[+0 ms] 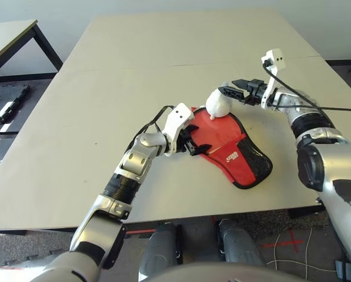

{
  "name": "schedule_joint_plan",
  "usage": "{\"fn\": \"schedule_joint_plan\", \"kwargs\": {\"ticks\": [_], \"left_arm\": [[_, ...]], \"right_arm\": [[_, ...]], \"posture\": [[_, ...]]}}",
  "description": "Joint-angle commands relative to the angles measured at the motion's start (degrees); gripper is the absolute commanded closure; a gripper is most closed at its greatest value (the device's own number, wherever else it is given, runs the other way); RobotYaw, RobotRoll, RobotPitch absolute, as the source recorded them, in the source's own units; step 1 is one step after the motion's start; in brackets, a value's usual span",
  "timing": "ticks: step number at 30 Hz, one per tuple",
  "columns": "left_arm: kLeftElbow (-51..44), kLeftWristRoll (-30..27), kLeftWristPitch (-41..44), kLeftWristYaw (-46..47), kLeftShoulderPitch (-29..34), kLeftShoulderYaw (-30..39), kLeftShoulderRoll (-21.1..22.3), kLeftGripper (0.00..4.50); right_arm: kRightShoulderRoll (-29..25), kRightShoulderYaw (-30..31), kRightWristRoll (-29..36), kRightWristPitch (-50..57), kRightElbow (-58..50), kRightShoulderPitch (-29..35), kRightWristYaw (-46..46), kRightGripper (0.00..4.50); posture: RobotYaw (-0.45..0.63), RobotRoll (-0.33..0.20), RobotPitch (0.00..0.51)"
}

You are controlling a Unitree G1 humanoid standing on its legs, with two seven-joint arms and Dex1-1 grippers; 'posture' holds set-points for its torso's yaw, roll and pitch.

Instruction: Store the ping-pong paddle in its case and zip it.

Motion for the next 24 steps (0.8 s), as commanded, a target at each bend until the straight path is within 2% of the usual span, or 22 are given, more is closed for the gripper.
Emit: {"fn": "schedule_joint_plan", "kwargs": {"ticks": [1,5,6,8,16,21,24], "left_arm": [[0.86,1.25,2.02,-0.21,2.05,-2.34,0.72,0.02],[0.47,1.19,2.34,-0.23,1.9,-2.35,0.74,0.02],[0.47,1.18,2.37,-0.24,1.82,-2.35,0.73,0.0],[0.55,1.16,2.38,-0.25,1.63,-2.37,0.7,0.0],[0.63,1.06,2.64,-0.58,1.25,-3.06,0.65,0.0],[1.22,0.98,2.62,-1.02,0.78,-3.55,0.57,0.0],[1.35,0.95,2.57,-1.2,0.72,-3.79,0.56,0.0]], "right_arm": [[1.21,0.28,-1.52,1.6,1.38,-0.66,-1.18,0.0],[1.68,0.2,-2.42,2.6,1.84,-0.67,-2.81,0.0],[1.71,0.13,-2.54,2.74,1.92,-0.67,-3.19,0.16],[1.62,-0.08,-2.67,3.18,2.08,-0.74,-4.41,0.6],[-0.29,-0.26,-3.66,3.49,1.99,-0.07,-5.75,2.98],[-3.72,-0.13,-4.11,3.62,1.67,0.59,-4.7,4.45],[-5.6,-0.17,-4.35,3.53,1.58,0.79,-4.45,4.48]], "posture": [[0.0,0.0,0.107],[0.0,0.0,0.106],[0.0,0.0,0.105],[0.0,0.0,0.105],[0.0,0.0,0.1],[-0.01,0.0,0.096],[-0.01,0.0,0.095]]}}
